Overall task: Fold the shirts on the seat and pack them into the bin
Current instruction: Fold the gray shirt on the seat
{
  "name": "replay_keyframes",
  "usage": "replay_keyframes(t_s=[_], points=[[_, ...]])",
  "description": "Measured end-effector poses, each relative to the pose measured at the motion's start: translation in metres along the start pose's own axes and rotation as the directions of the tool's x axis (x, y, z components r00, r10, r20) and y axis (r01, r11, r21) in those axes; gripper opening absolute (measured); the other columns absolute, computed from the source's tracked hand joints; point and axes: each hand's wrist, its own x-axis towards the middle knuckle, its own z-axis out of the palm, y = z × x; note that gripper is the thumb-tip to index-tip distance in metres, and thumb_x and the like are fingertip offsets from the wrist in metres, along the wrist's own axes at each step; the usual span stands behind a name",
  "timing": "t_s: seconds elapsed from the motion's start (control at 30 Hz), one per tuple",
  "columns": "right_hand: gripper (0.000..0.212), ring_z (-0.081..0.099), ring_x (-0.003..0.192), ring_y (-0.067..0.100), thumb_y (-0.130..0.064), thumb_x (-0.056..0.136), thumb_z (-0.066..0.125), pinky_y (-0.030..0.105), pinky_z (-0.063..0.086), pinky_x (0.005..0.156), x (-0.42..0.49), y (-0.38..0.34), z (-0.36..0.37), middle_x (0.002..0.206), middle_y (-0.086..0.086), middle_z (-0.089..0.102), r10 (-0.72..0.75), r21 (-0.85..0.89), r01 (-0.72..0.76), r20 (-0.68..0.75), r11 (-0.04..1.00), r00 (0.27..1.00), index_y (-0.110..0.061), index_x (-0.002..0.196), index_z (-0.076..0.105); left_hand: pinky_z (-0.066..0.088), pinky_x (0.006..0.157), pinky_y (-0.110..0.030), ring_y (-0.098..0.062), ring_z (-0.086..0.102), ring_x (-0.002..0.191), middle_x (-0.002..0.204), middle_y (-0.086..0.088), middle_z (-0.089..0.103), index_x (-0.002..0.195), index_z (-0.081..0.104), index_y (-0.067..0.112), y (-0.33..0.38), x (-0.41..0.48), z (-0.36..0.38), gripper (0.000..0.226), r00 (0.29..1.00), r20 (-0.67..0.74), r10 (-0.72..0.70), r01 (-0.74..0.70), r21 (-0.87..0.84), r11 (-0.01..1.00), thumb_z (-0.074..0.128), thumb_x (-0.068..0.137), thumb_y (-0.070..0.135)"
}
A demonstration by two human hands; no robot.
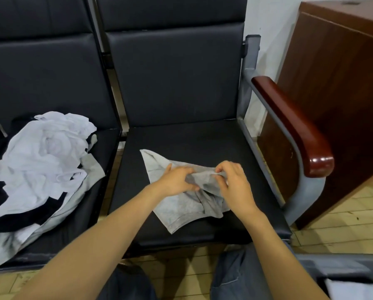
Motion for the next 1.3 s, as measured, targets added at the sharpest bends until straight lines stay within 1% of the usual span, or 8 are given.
replay_keyframes(t_s=[0.1,0.27,0.4,0.6,0.77,0.97,1.17,1.3], points=[[0.01,0.051,0.076,0.002,-0.012,0.096,0.051,0.019,0.043,0.064,0.01,-0.018,-0.02,0.086,-0.007,0.052,0.102,0.183,-0.085,-0.088,0.98,0.991,-0.021,0.097,0.047,0.046,0.086,-0.038,-0.022,0.059,0.093,0.096,-0.005,0.064,0.1,0.055,0.014,0.002,-0.01,-0.013,0.027,0.993,-0.115,-0.012,0.01,-0.025,1.0,0.061,0.09,0.037],[0.004,0.047,0.064,-0.014,-0.012,0.096,0.052,0.004,0.038,0.061,0.045,-0.053,-0.068,0.08,-0.009,0.048,0.258,0.449,-0.151,-0.188,0.881,0.948,-0.013,0.094,0.048,0.049,0.07,-0.041,-0.024,0.062,0.077,0.081,-0.008,0.064,0.087,0.06,0.006,-0.007,-0.039,-0.029,0.021,0.94,-0.32,-0.121,0.039,-0.251,0.967,0.06,0.091,0.027],[0.014,0.047,0.066,-0.004,-0.013,0.095,0.053,0.013,0.04,0.062,0.069,-0.081,-0.105,0.08,-0.007,0.048,0.283,0.556,-0.141,-0.178,0.819,0.943,-0.021,0.087,0.047,0.048,0.065,-0.041,-0.022,0.059,0.07,0.075,-0.007,0.062,0.086,0.062,0.007,-0.013,-0.066,-0.047,0.019,0.911,-0.37,-0.182,0.103,-0.224,0.969,0.06,0.09,0.025],[0.004,0.046,0.076,0.005,-0.019,0.097,0.051,0.02,0.036,0.063,0.077,-0.111,-0.137,0.086,-0.006,0.049,0.34,0.523,-0.207,-0.172,0.827,0.925,-0.016,0.098,0.049,0.045,0.067,-0.032,-0.021,0.058,0.08,0.078,-0.002,0.058,0.077,0.057,0.019,-0.016,-0.106,-0.074,0.014,0.861,-0.345,-0.375,0.322,-0.203,0.925,0.059,0.09,0.025],[0.005,0.045,0.074,0.007,-0.019,0.096,0.051,0.021,0.036,0.061,0.078,-0.123,-0.155,0.084,-0.004,0.048,0.369,0.498,-0.235,-0.189,0.835,0.91,-0.015,0.098,0.048,0.056,0.07,-0.031,-0.024,0.064,0.092,0.093,-0.009,0.067,0.097,0.067,0.007,0.02,-0.135,-0.116,0.009,0.901,-0.303,-0.31,-0.013,-0.733,0.68,0.061,0.091,0.011],[0.02,0.049,0.092,0.012,-0.009,0.097,0.042,0.023,0.037,0.073,0.082,-0.135,-0.156,0.107,-0.002,0.052,0.32,0.387,-0.297,0.006,0.873,0.947,-0.015,0.112,0.055,0.05,0.086,-0.038,-0.023,0.061,0.096,0.1,-0.009,0.065,0.101,0.066,0.011,0.092,-0.136,-0.179,0.021,0.867,-0.394,-0.305,-0.247,-0.872,0.423,0.048,0.095,0.002],[0.031,0.049,0.108,0.016,-0.002,0.095,0.035,0.025,0.036,0.082,0.084,-0.136,-0.143,0.116,-0.001,0.054,0.285,0.397,-0.286,0.064,0.872,0.956,-0.017,0.106,0.059,0.05,0.083,-0.037,-0.024,0.058,0.1,0.104,-0.011,0.062,0.112,0.063,0.005,0.101,-0.128,-0.184,0.022,0.87,-0.334,-0.363,-0.098,-0.838,0.537,0.053,0.092,0.001],[0.024,0.054,0.098,0.02,-0.008,0.094,0.041,0.026,0.042,0.071,0.088,-0.118,-0.144,0.113,0.003,0.058,0.264,0.043,-0.262,-0.036,0.964,0.964,-0.019,0.106,0.059,0.049,0.093,-0.043,-0.028,0.056,0.105,0.108,-0.013,0.061,0.105,0.063,0.007,0.075,-0.127,-0.175,0.021,0.856,-0.272,-0.441,0.041,-0.813,0.581,0.052,0.091,-0.003]])
